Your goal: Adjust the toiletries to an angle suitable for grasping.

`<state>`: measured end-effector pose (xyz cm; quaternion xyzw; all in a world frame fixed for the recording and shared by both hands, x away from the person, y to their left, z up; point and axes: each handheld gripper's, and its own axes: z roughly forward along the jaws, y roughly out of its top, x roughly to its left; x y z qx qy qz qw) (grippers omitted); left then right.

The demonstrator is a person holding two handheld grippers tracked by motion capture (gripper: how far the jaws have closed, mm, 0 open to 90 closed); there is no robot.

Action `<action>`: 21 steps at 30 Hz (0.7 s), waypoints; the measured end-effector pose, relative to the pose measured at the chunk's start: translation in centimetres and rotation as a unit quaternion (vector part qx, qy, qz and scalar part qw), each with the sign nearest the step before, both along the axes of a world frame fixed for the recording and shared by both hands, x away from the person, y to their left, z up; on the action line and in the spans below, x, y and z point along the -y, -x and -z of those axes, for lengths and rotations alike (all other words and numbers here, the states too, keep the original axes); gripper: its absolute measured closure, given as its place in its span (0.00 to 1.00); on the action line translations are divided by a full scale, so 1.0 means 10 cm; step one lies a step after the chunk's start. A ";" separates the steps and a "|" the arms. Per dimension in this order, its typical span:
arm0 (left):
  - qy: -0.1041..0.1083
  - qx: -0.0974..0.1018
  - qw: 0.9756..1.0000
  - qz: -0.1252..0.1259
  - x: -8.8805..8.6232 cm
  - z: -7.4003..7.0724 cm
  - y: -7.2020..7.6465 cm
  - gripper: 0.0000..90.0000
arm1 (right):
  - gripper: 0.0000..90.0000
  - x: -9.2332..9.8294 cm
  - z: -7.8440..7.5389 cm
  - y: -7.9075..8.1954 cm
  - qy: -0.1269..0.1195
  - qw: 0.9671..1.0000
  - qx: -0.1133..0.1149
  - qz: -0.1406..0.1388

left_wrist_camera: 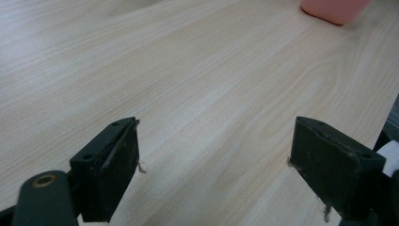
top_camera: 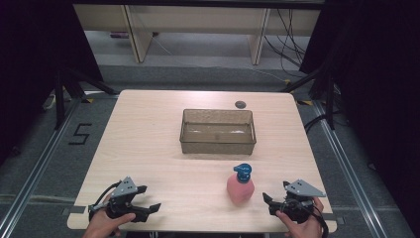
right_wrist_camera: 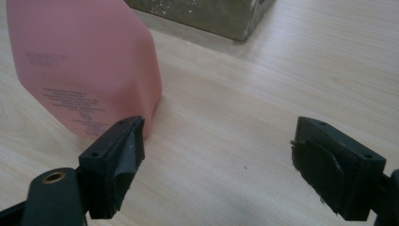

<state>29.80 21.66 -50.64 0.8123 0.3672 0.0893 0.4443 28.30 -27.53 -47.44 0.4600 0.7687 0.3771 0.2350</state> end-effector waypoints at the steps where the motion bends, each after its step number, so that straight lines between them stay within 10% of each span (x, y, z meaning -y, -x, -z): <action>1: -0.001 0.000 1.000 0.000 0.00 0.00 0.00 0.17 | 0.20 0.00 0.00 0.00 -0.002 1.000 0.000 0.000; 21: 0.000 -0.001 1.000 -0.003 0.00 0.00 0.00 0.17 | 0.24 -0.07 -0.03 0.02 -0.016 1.000 0.004 -0.026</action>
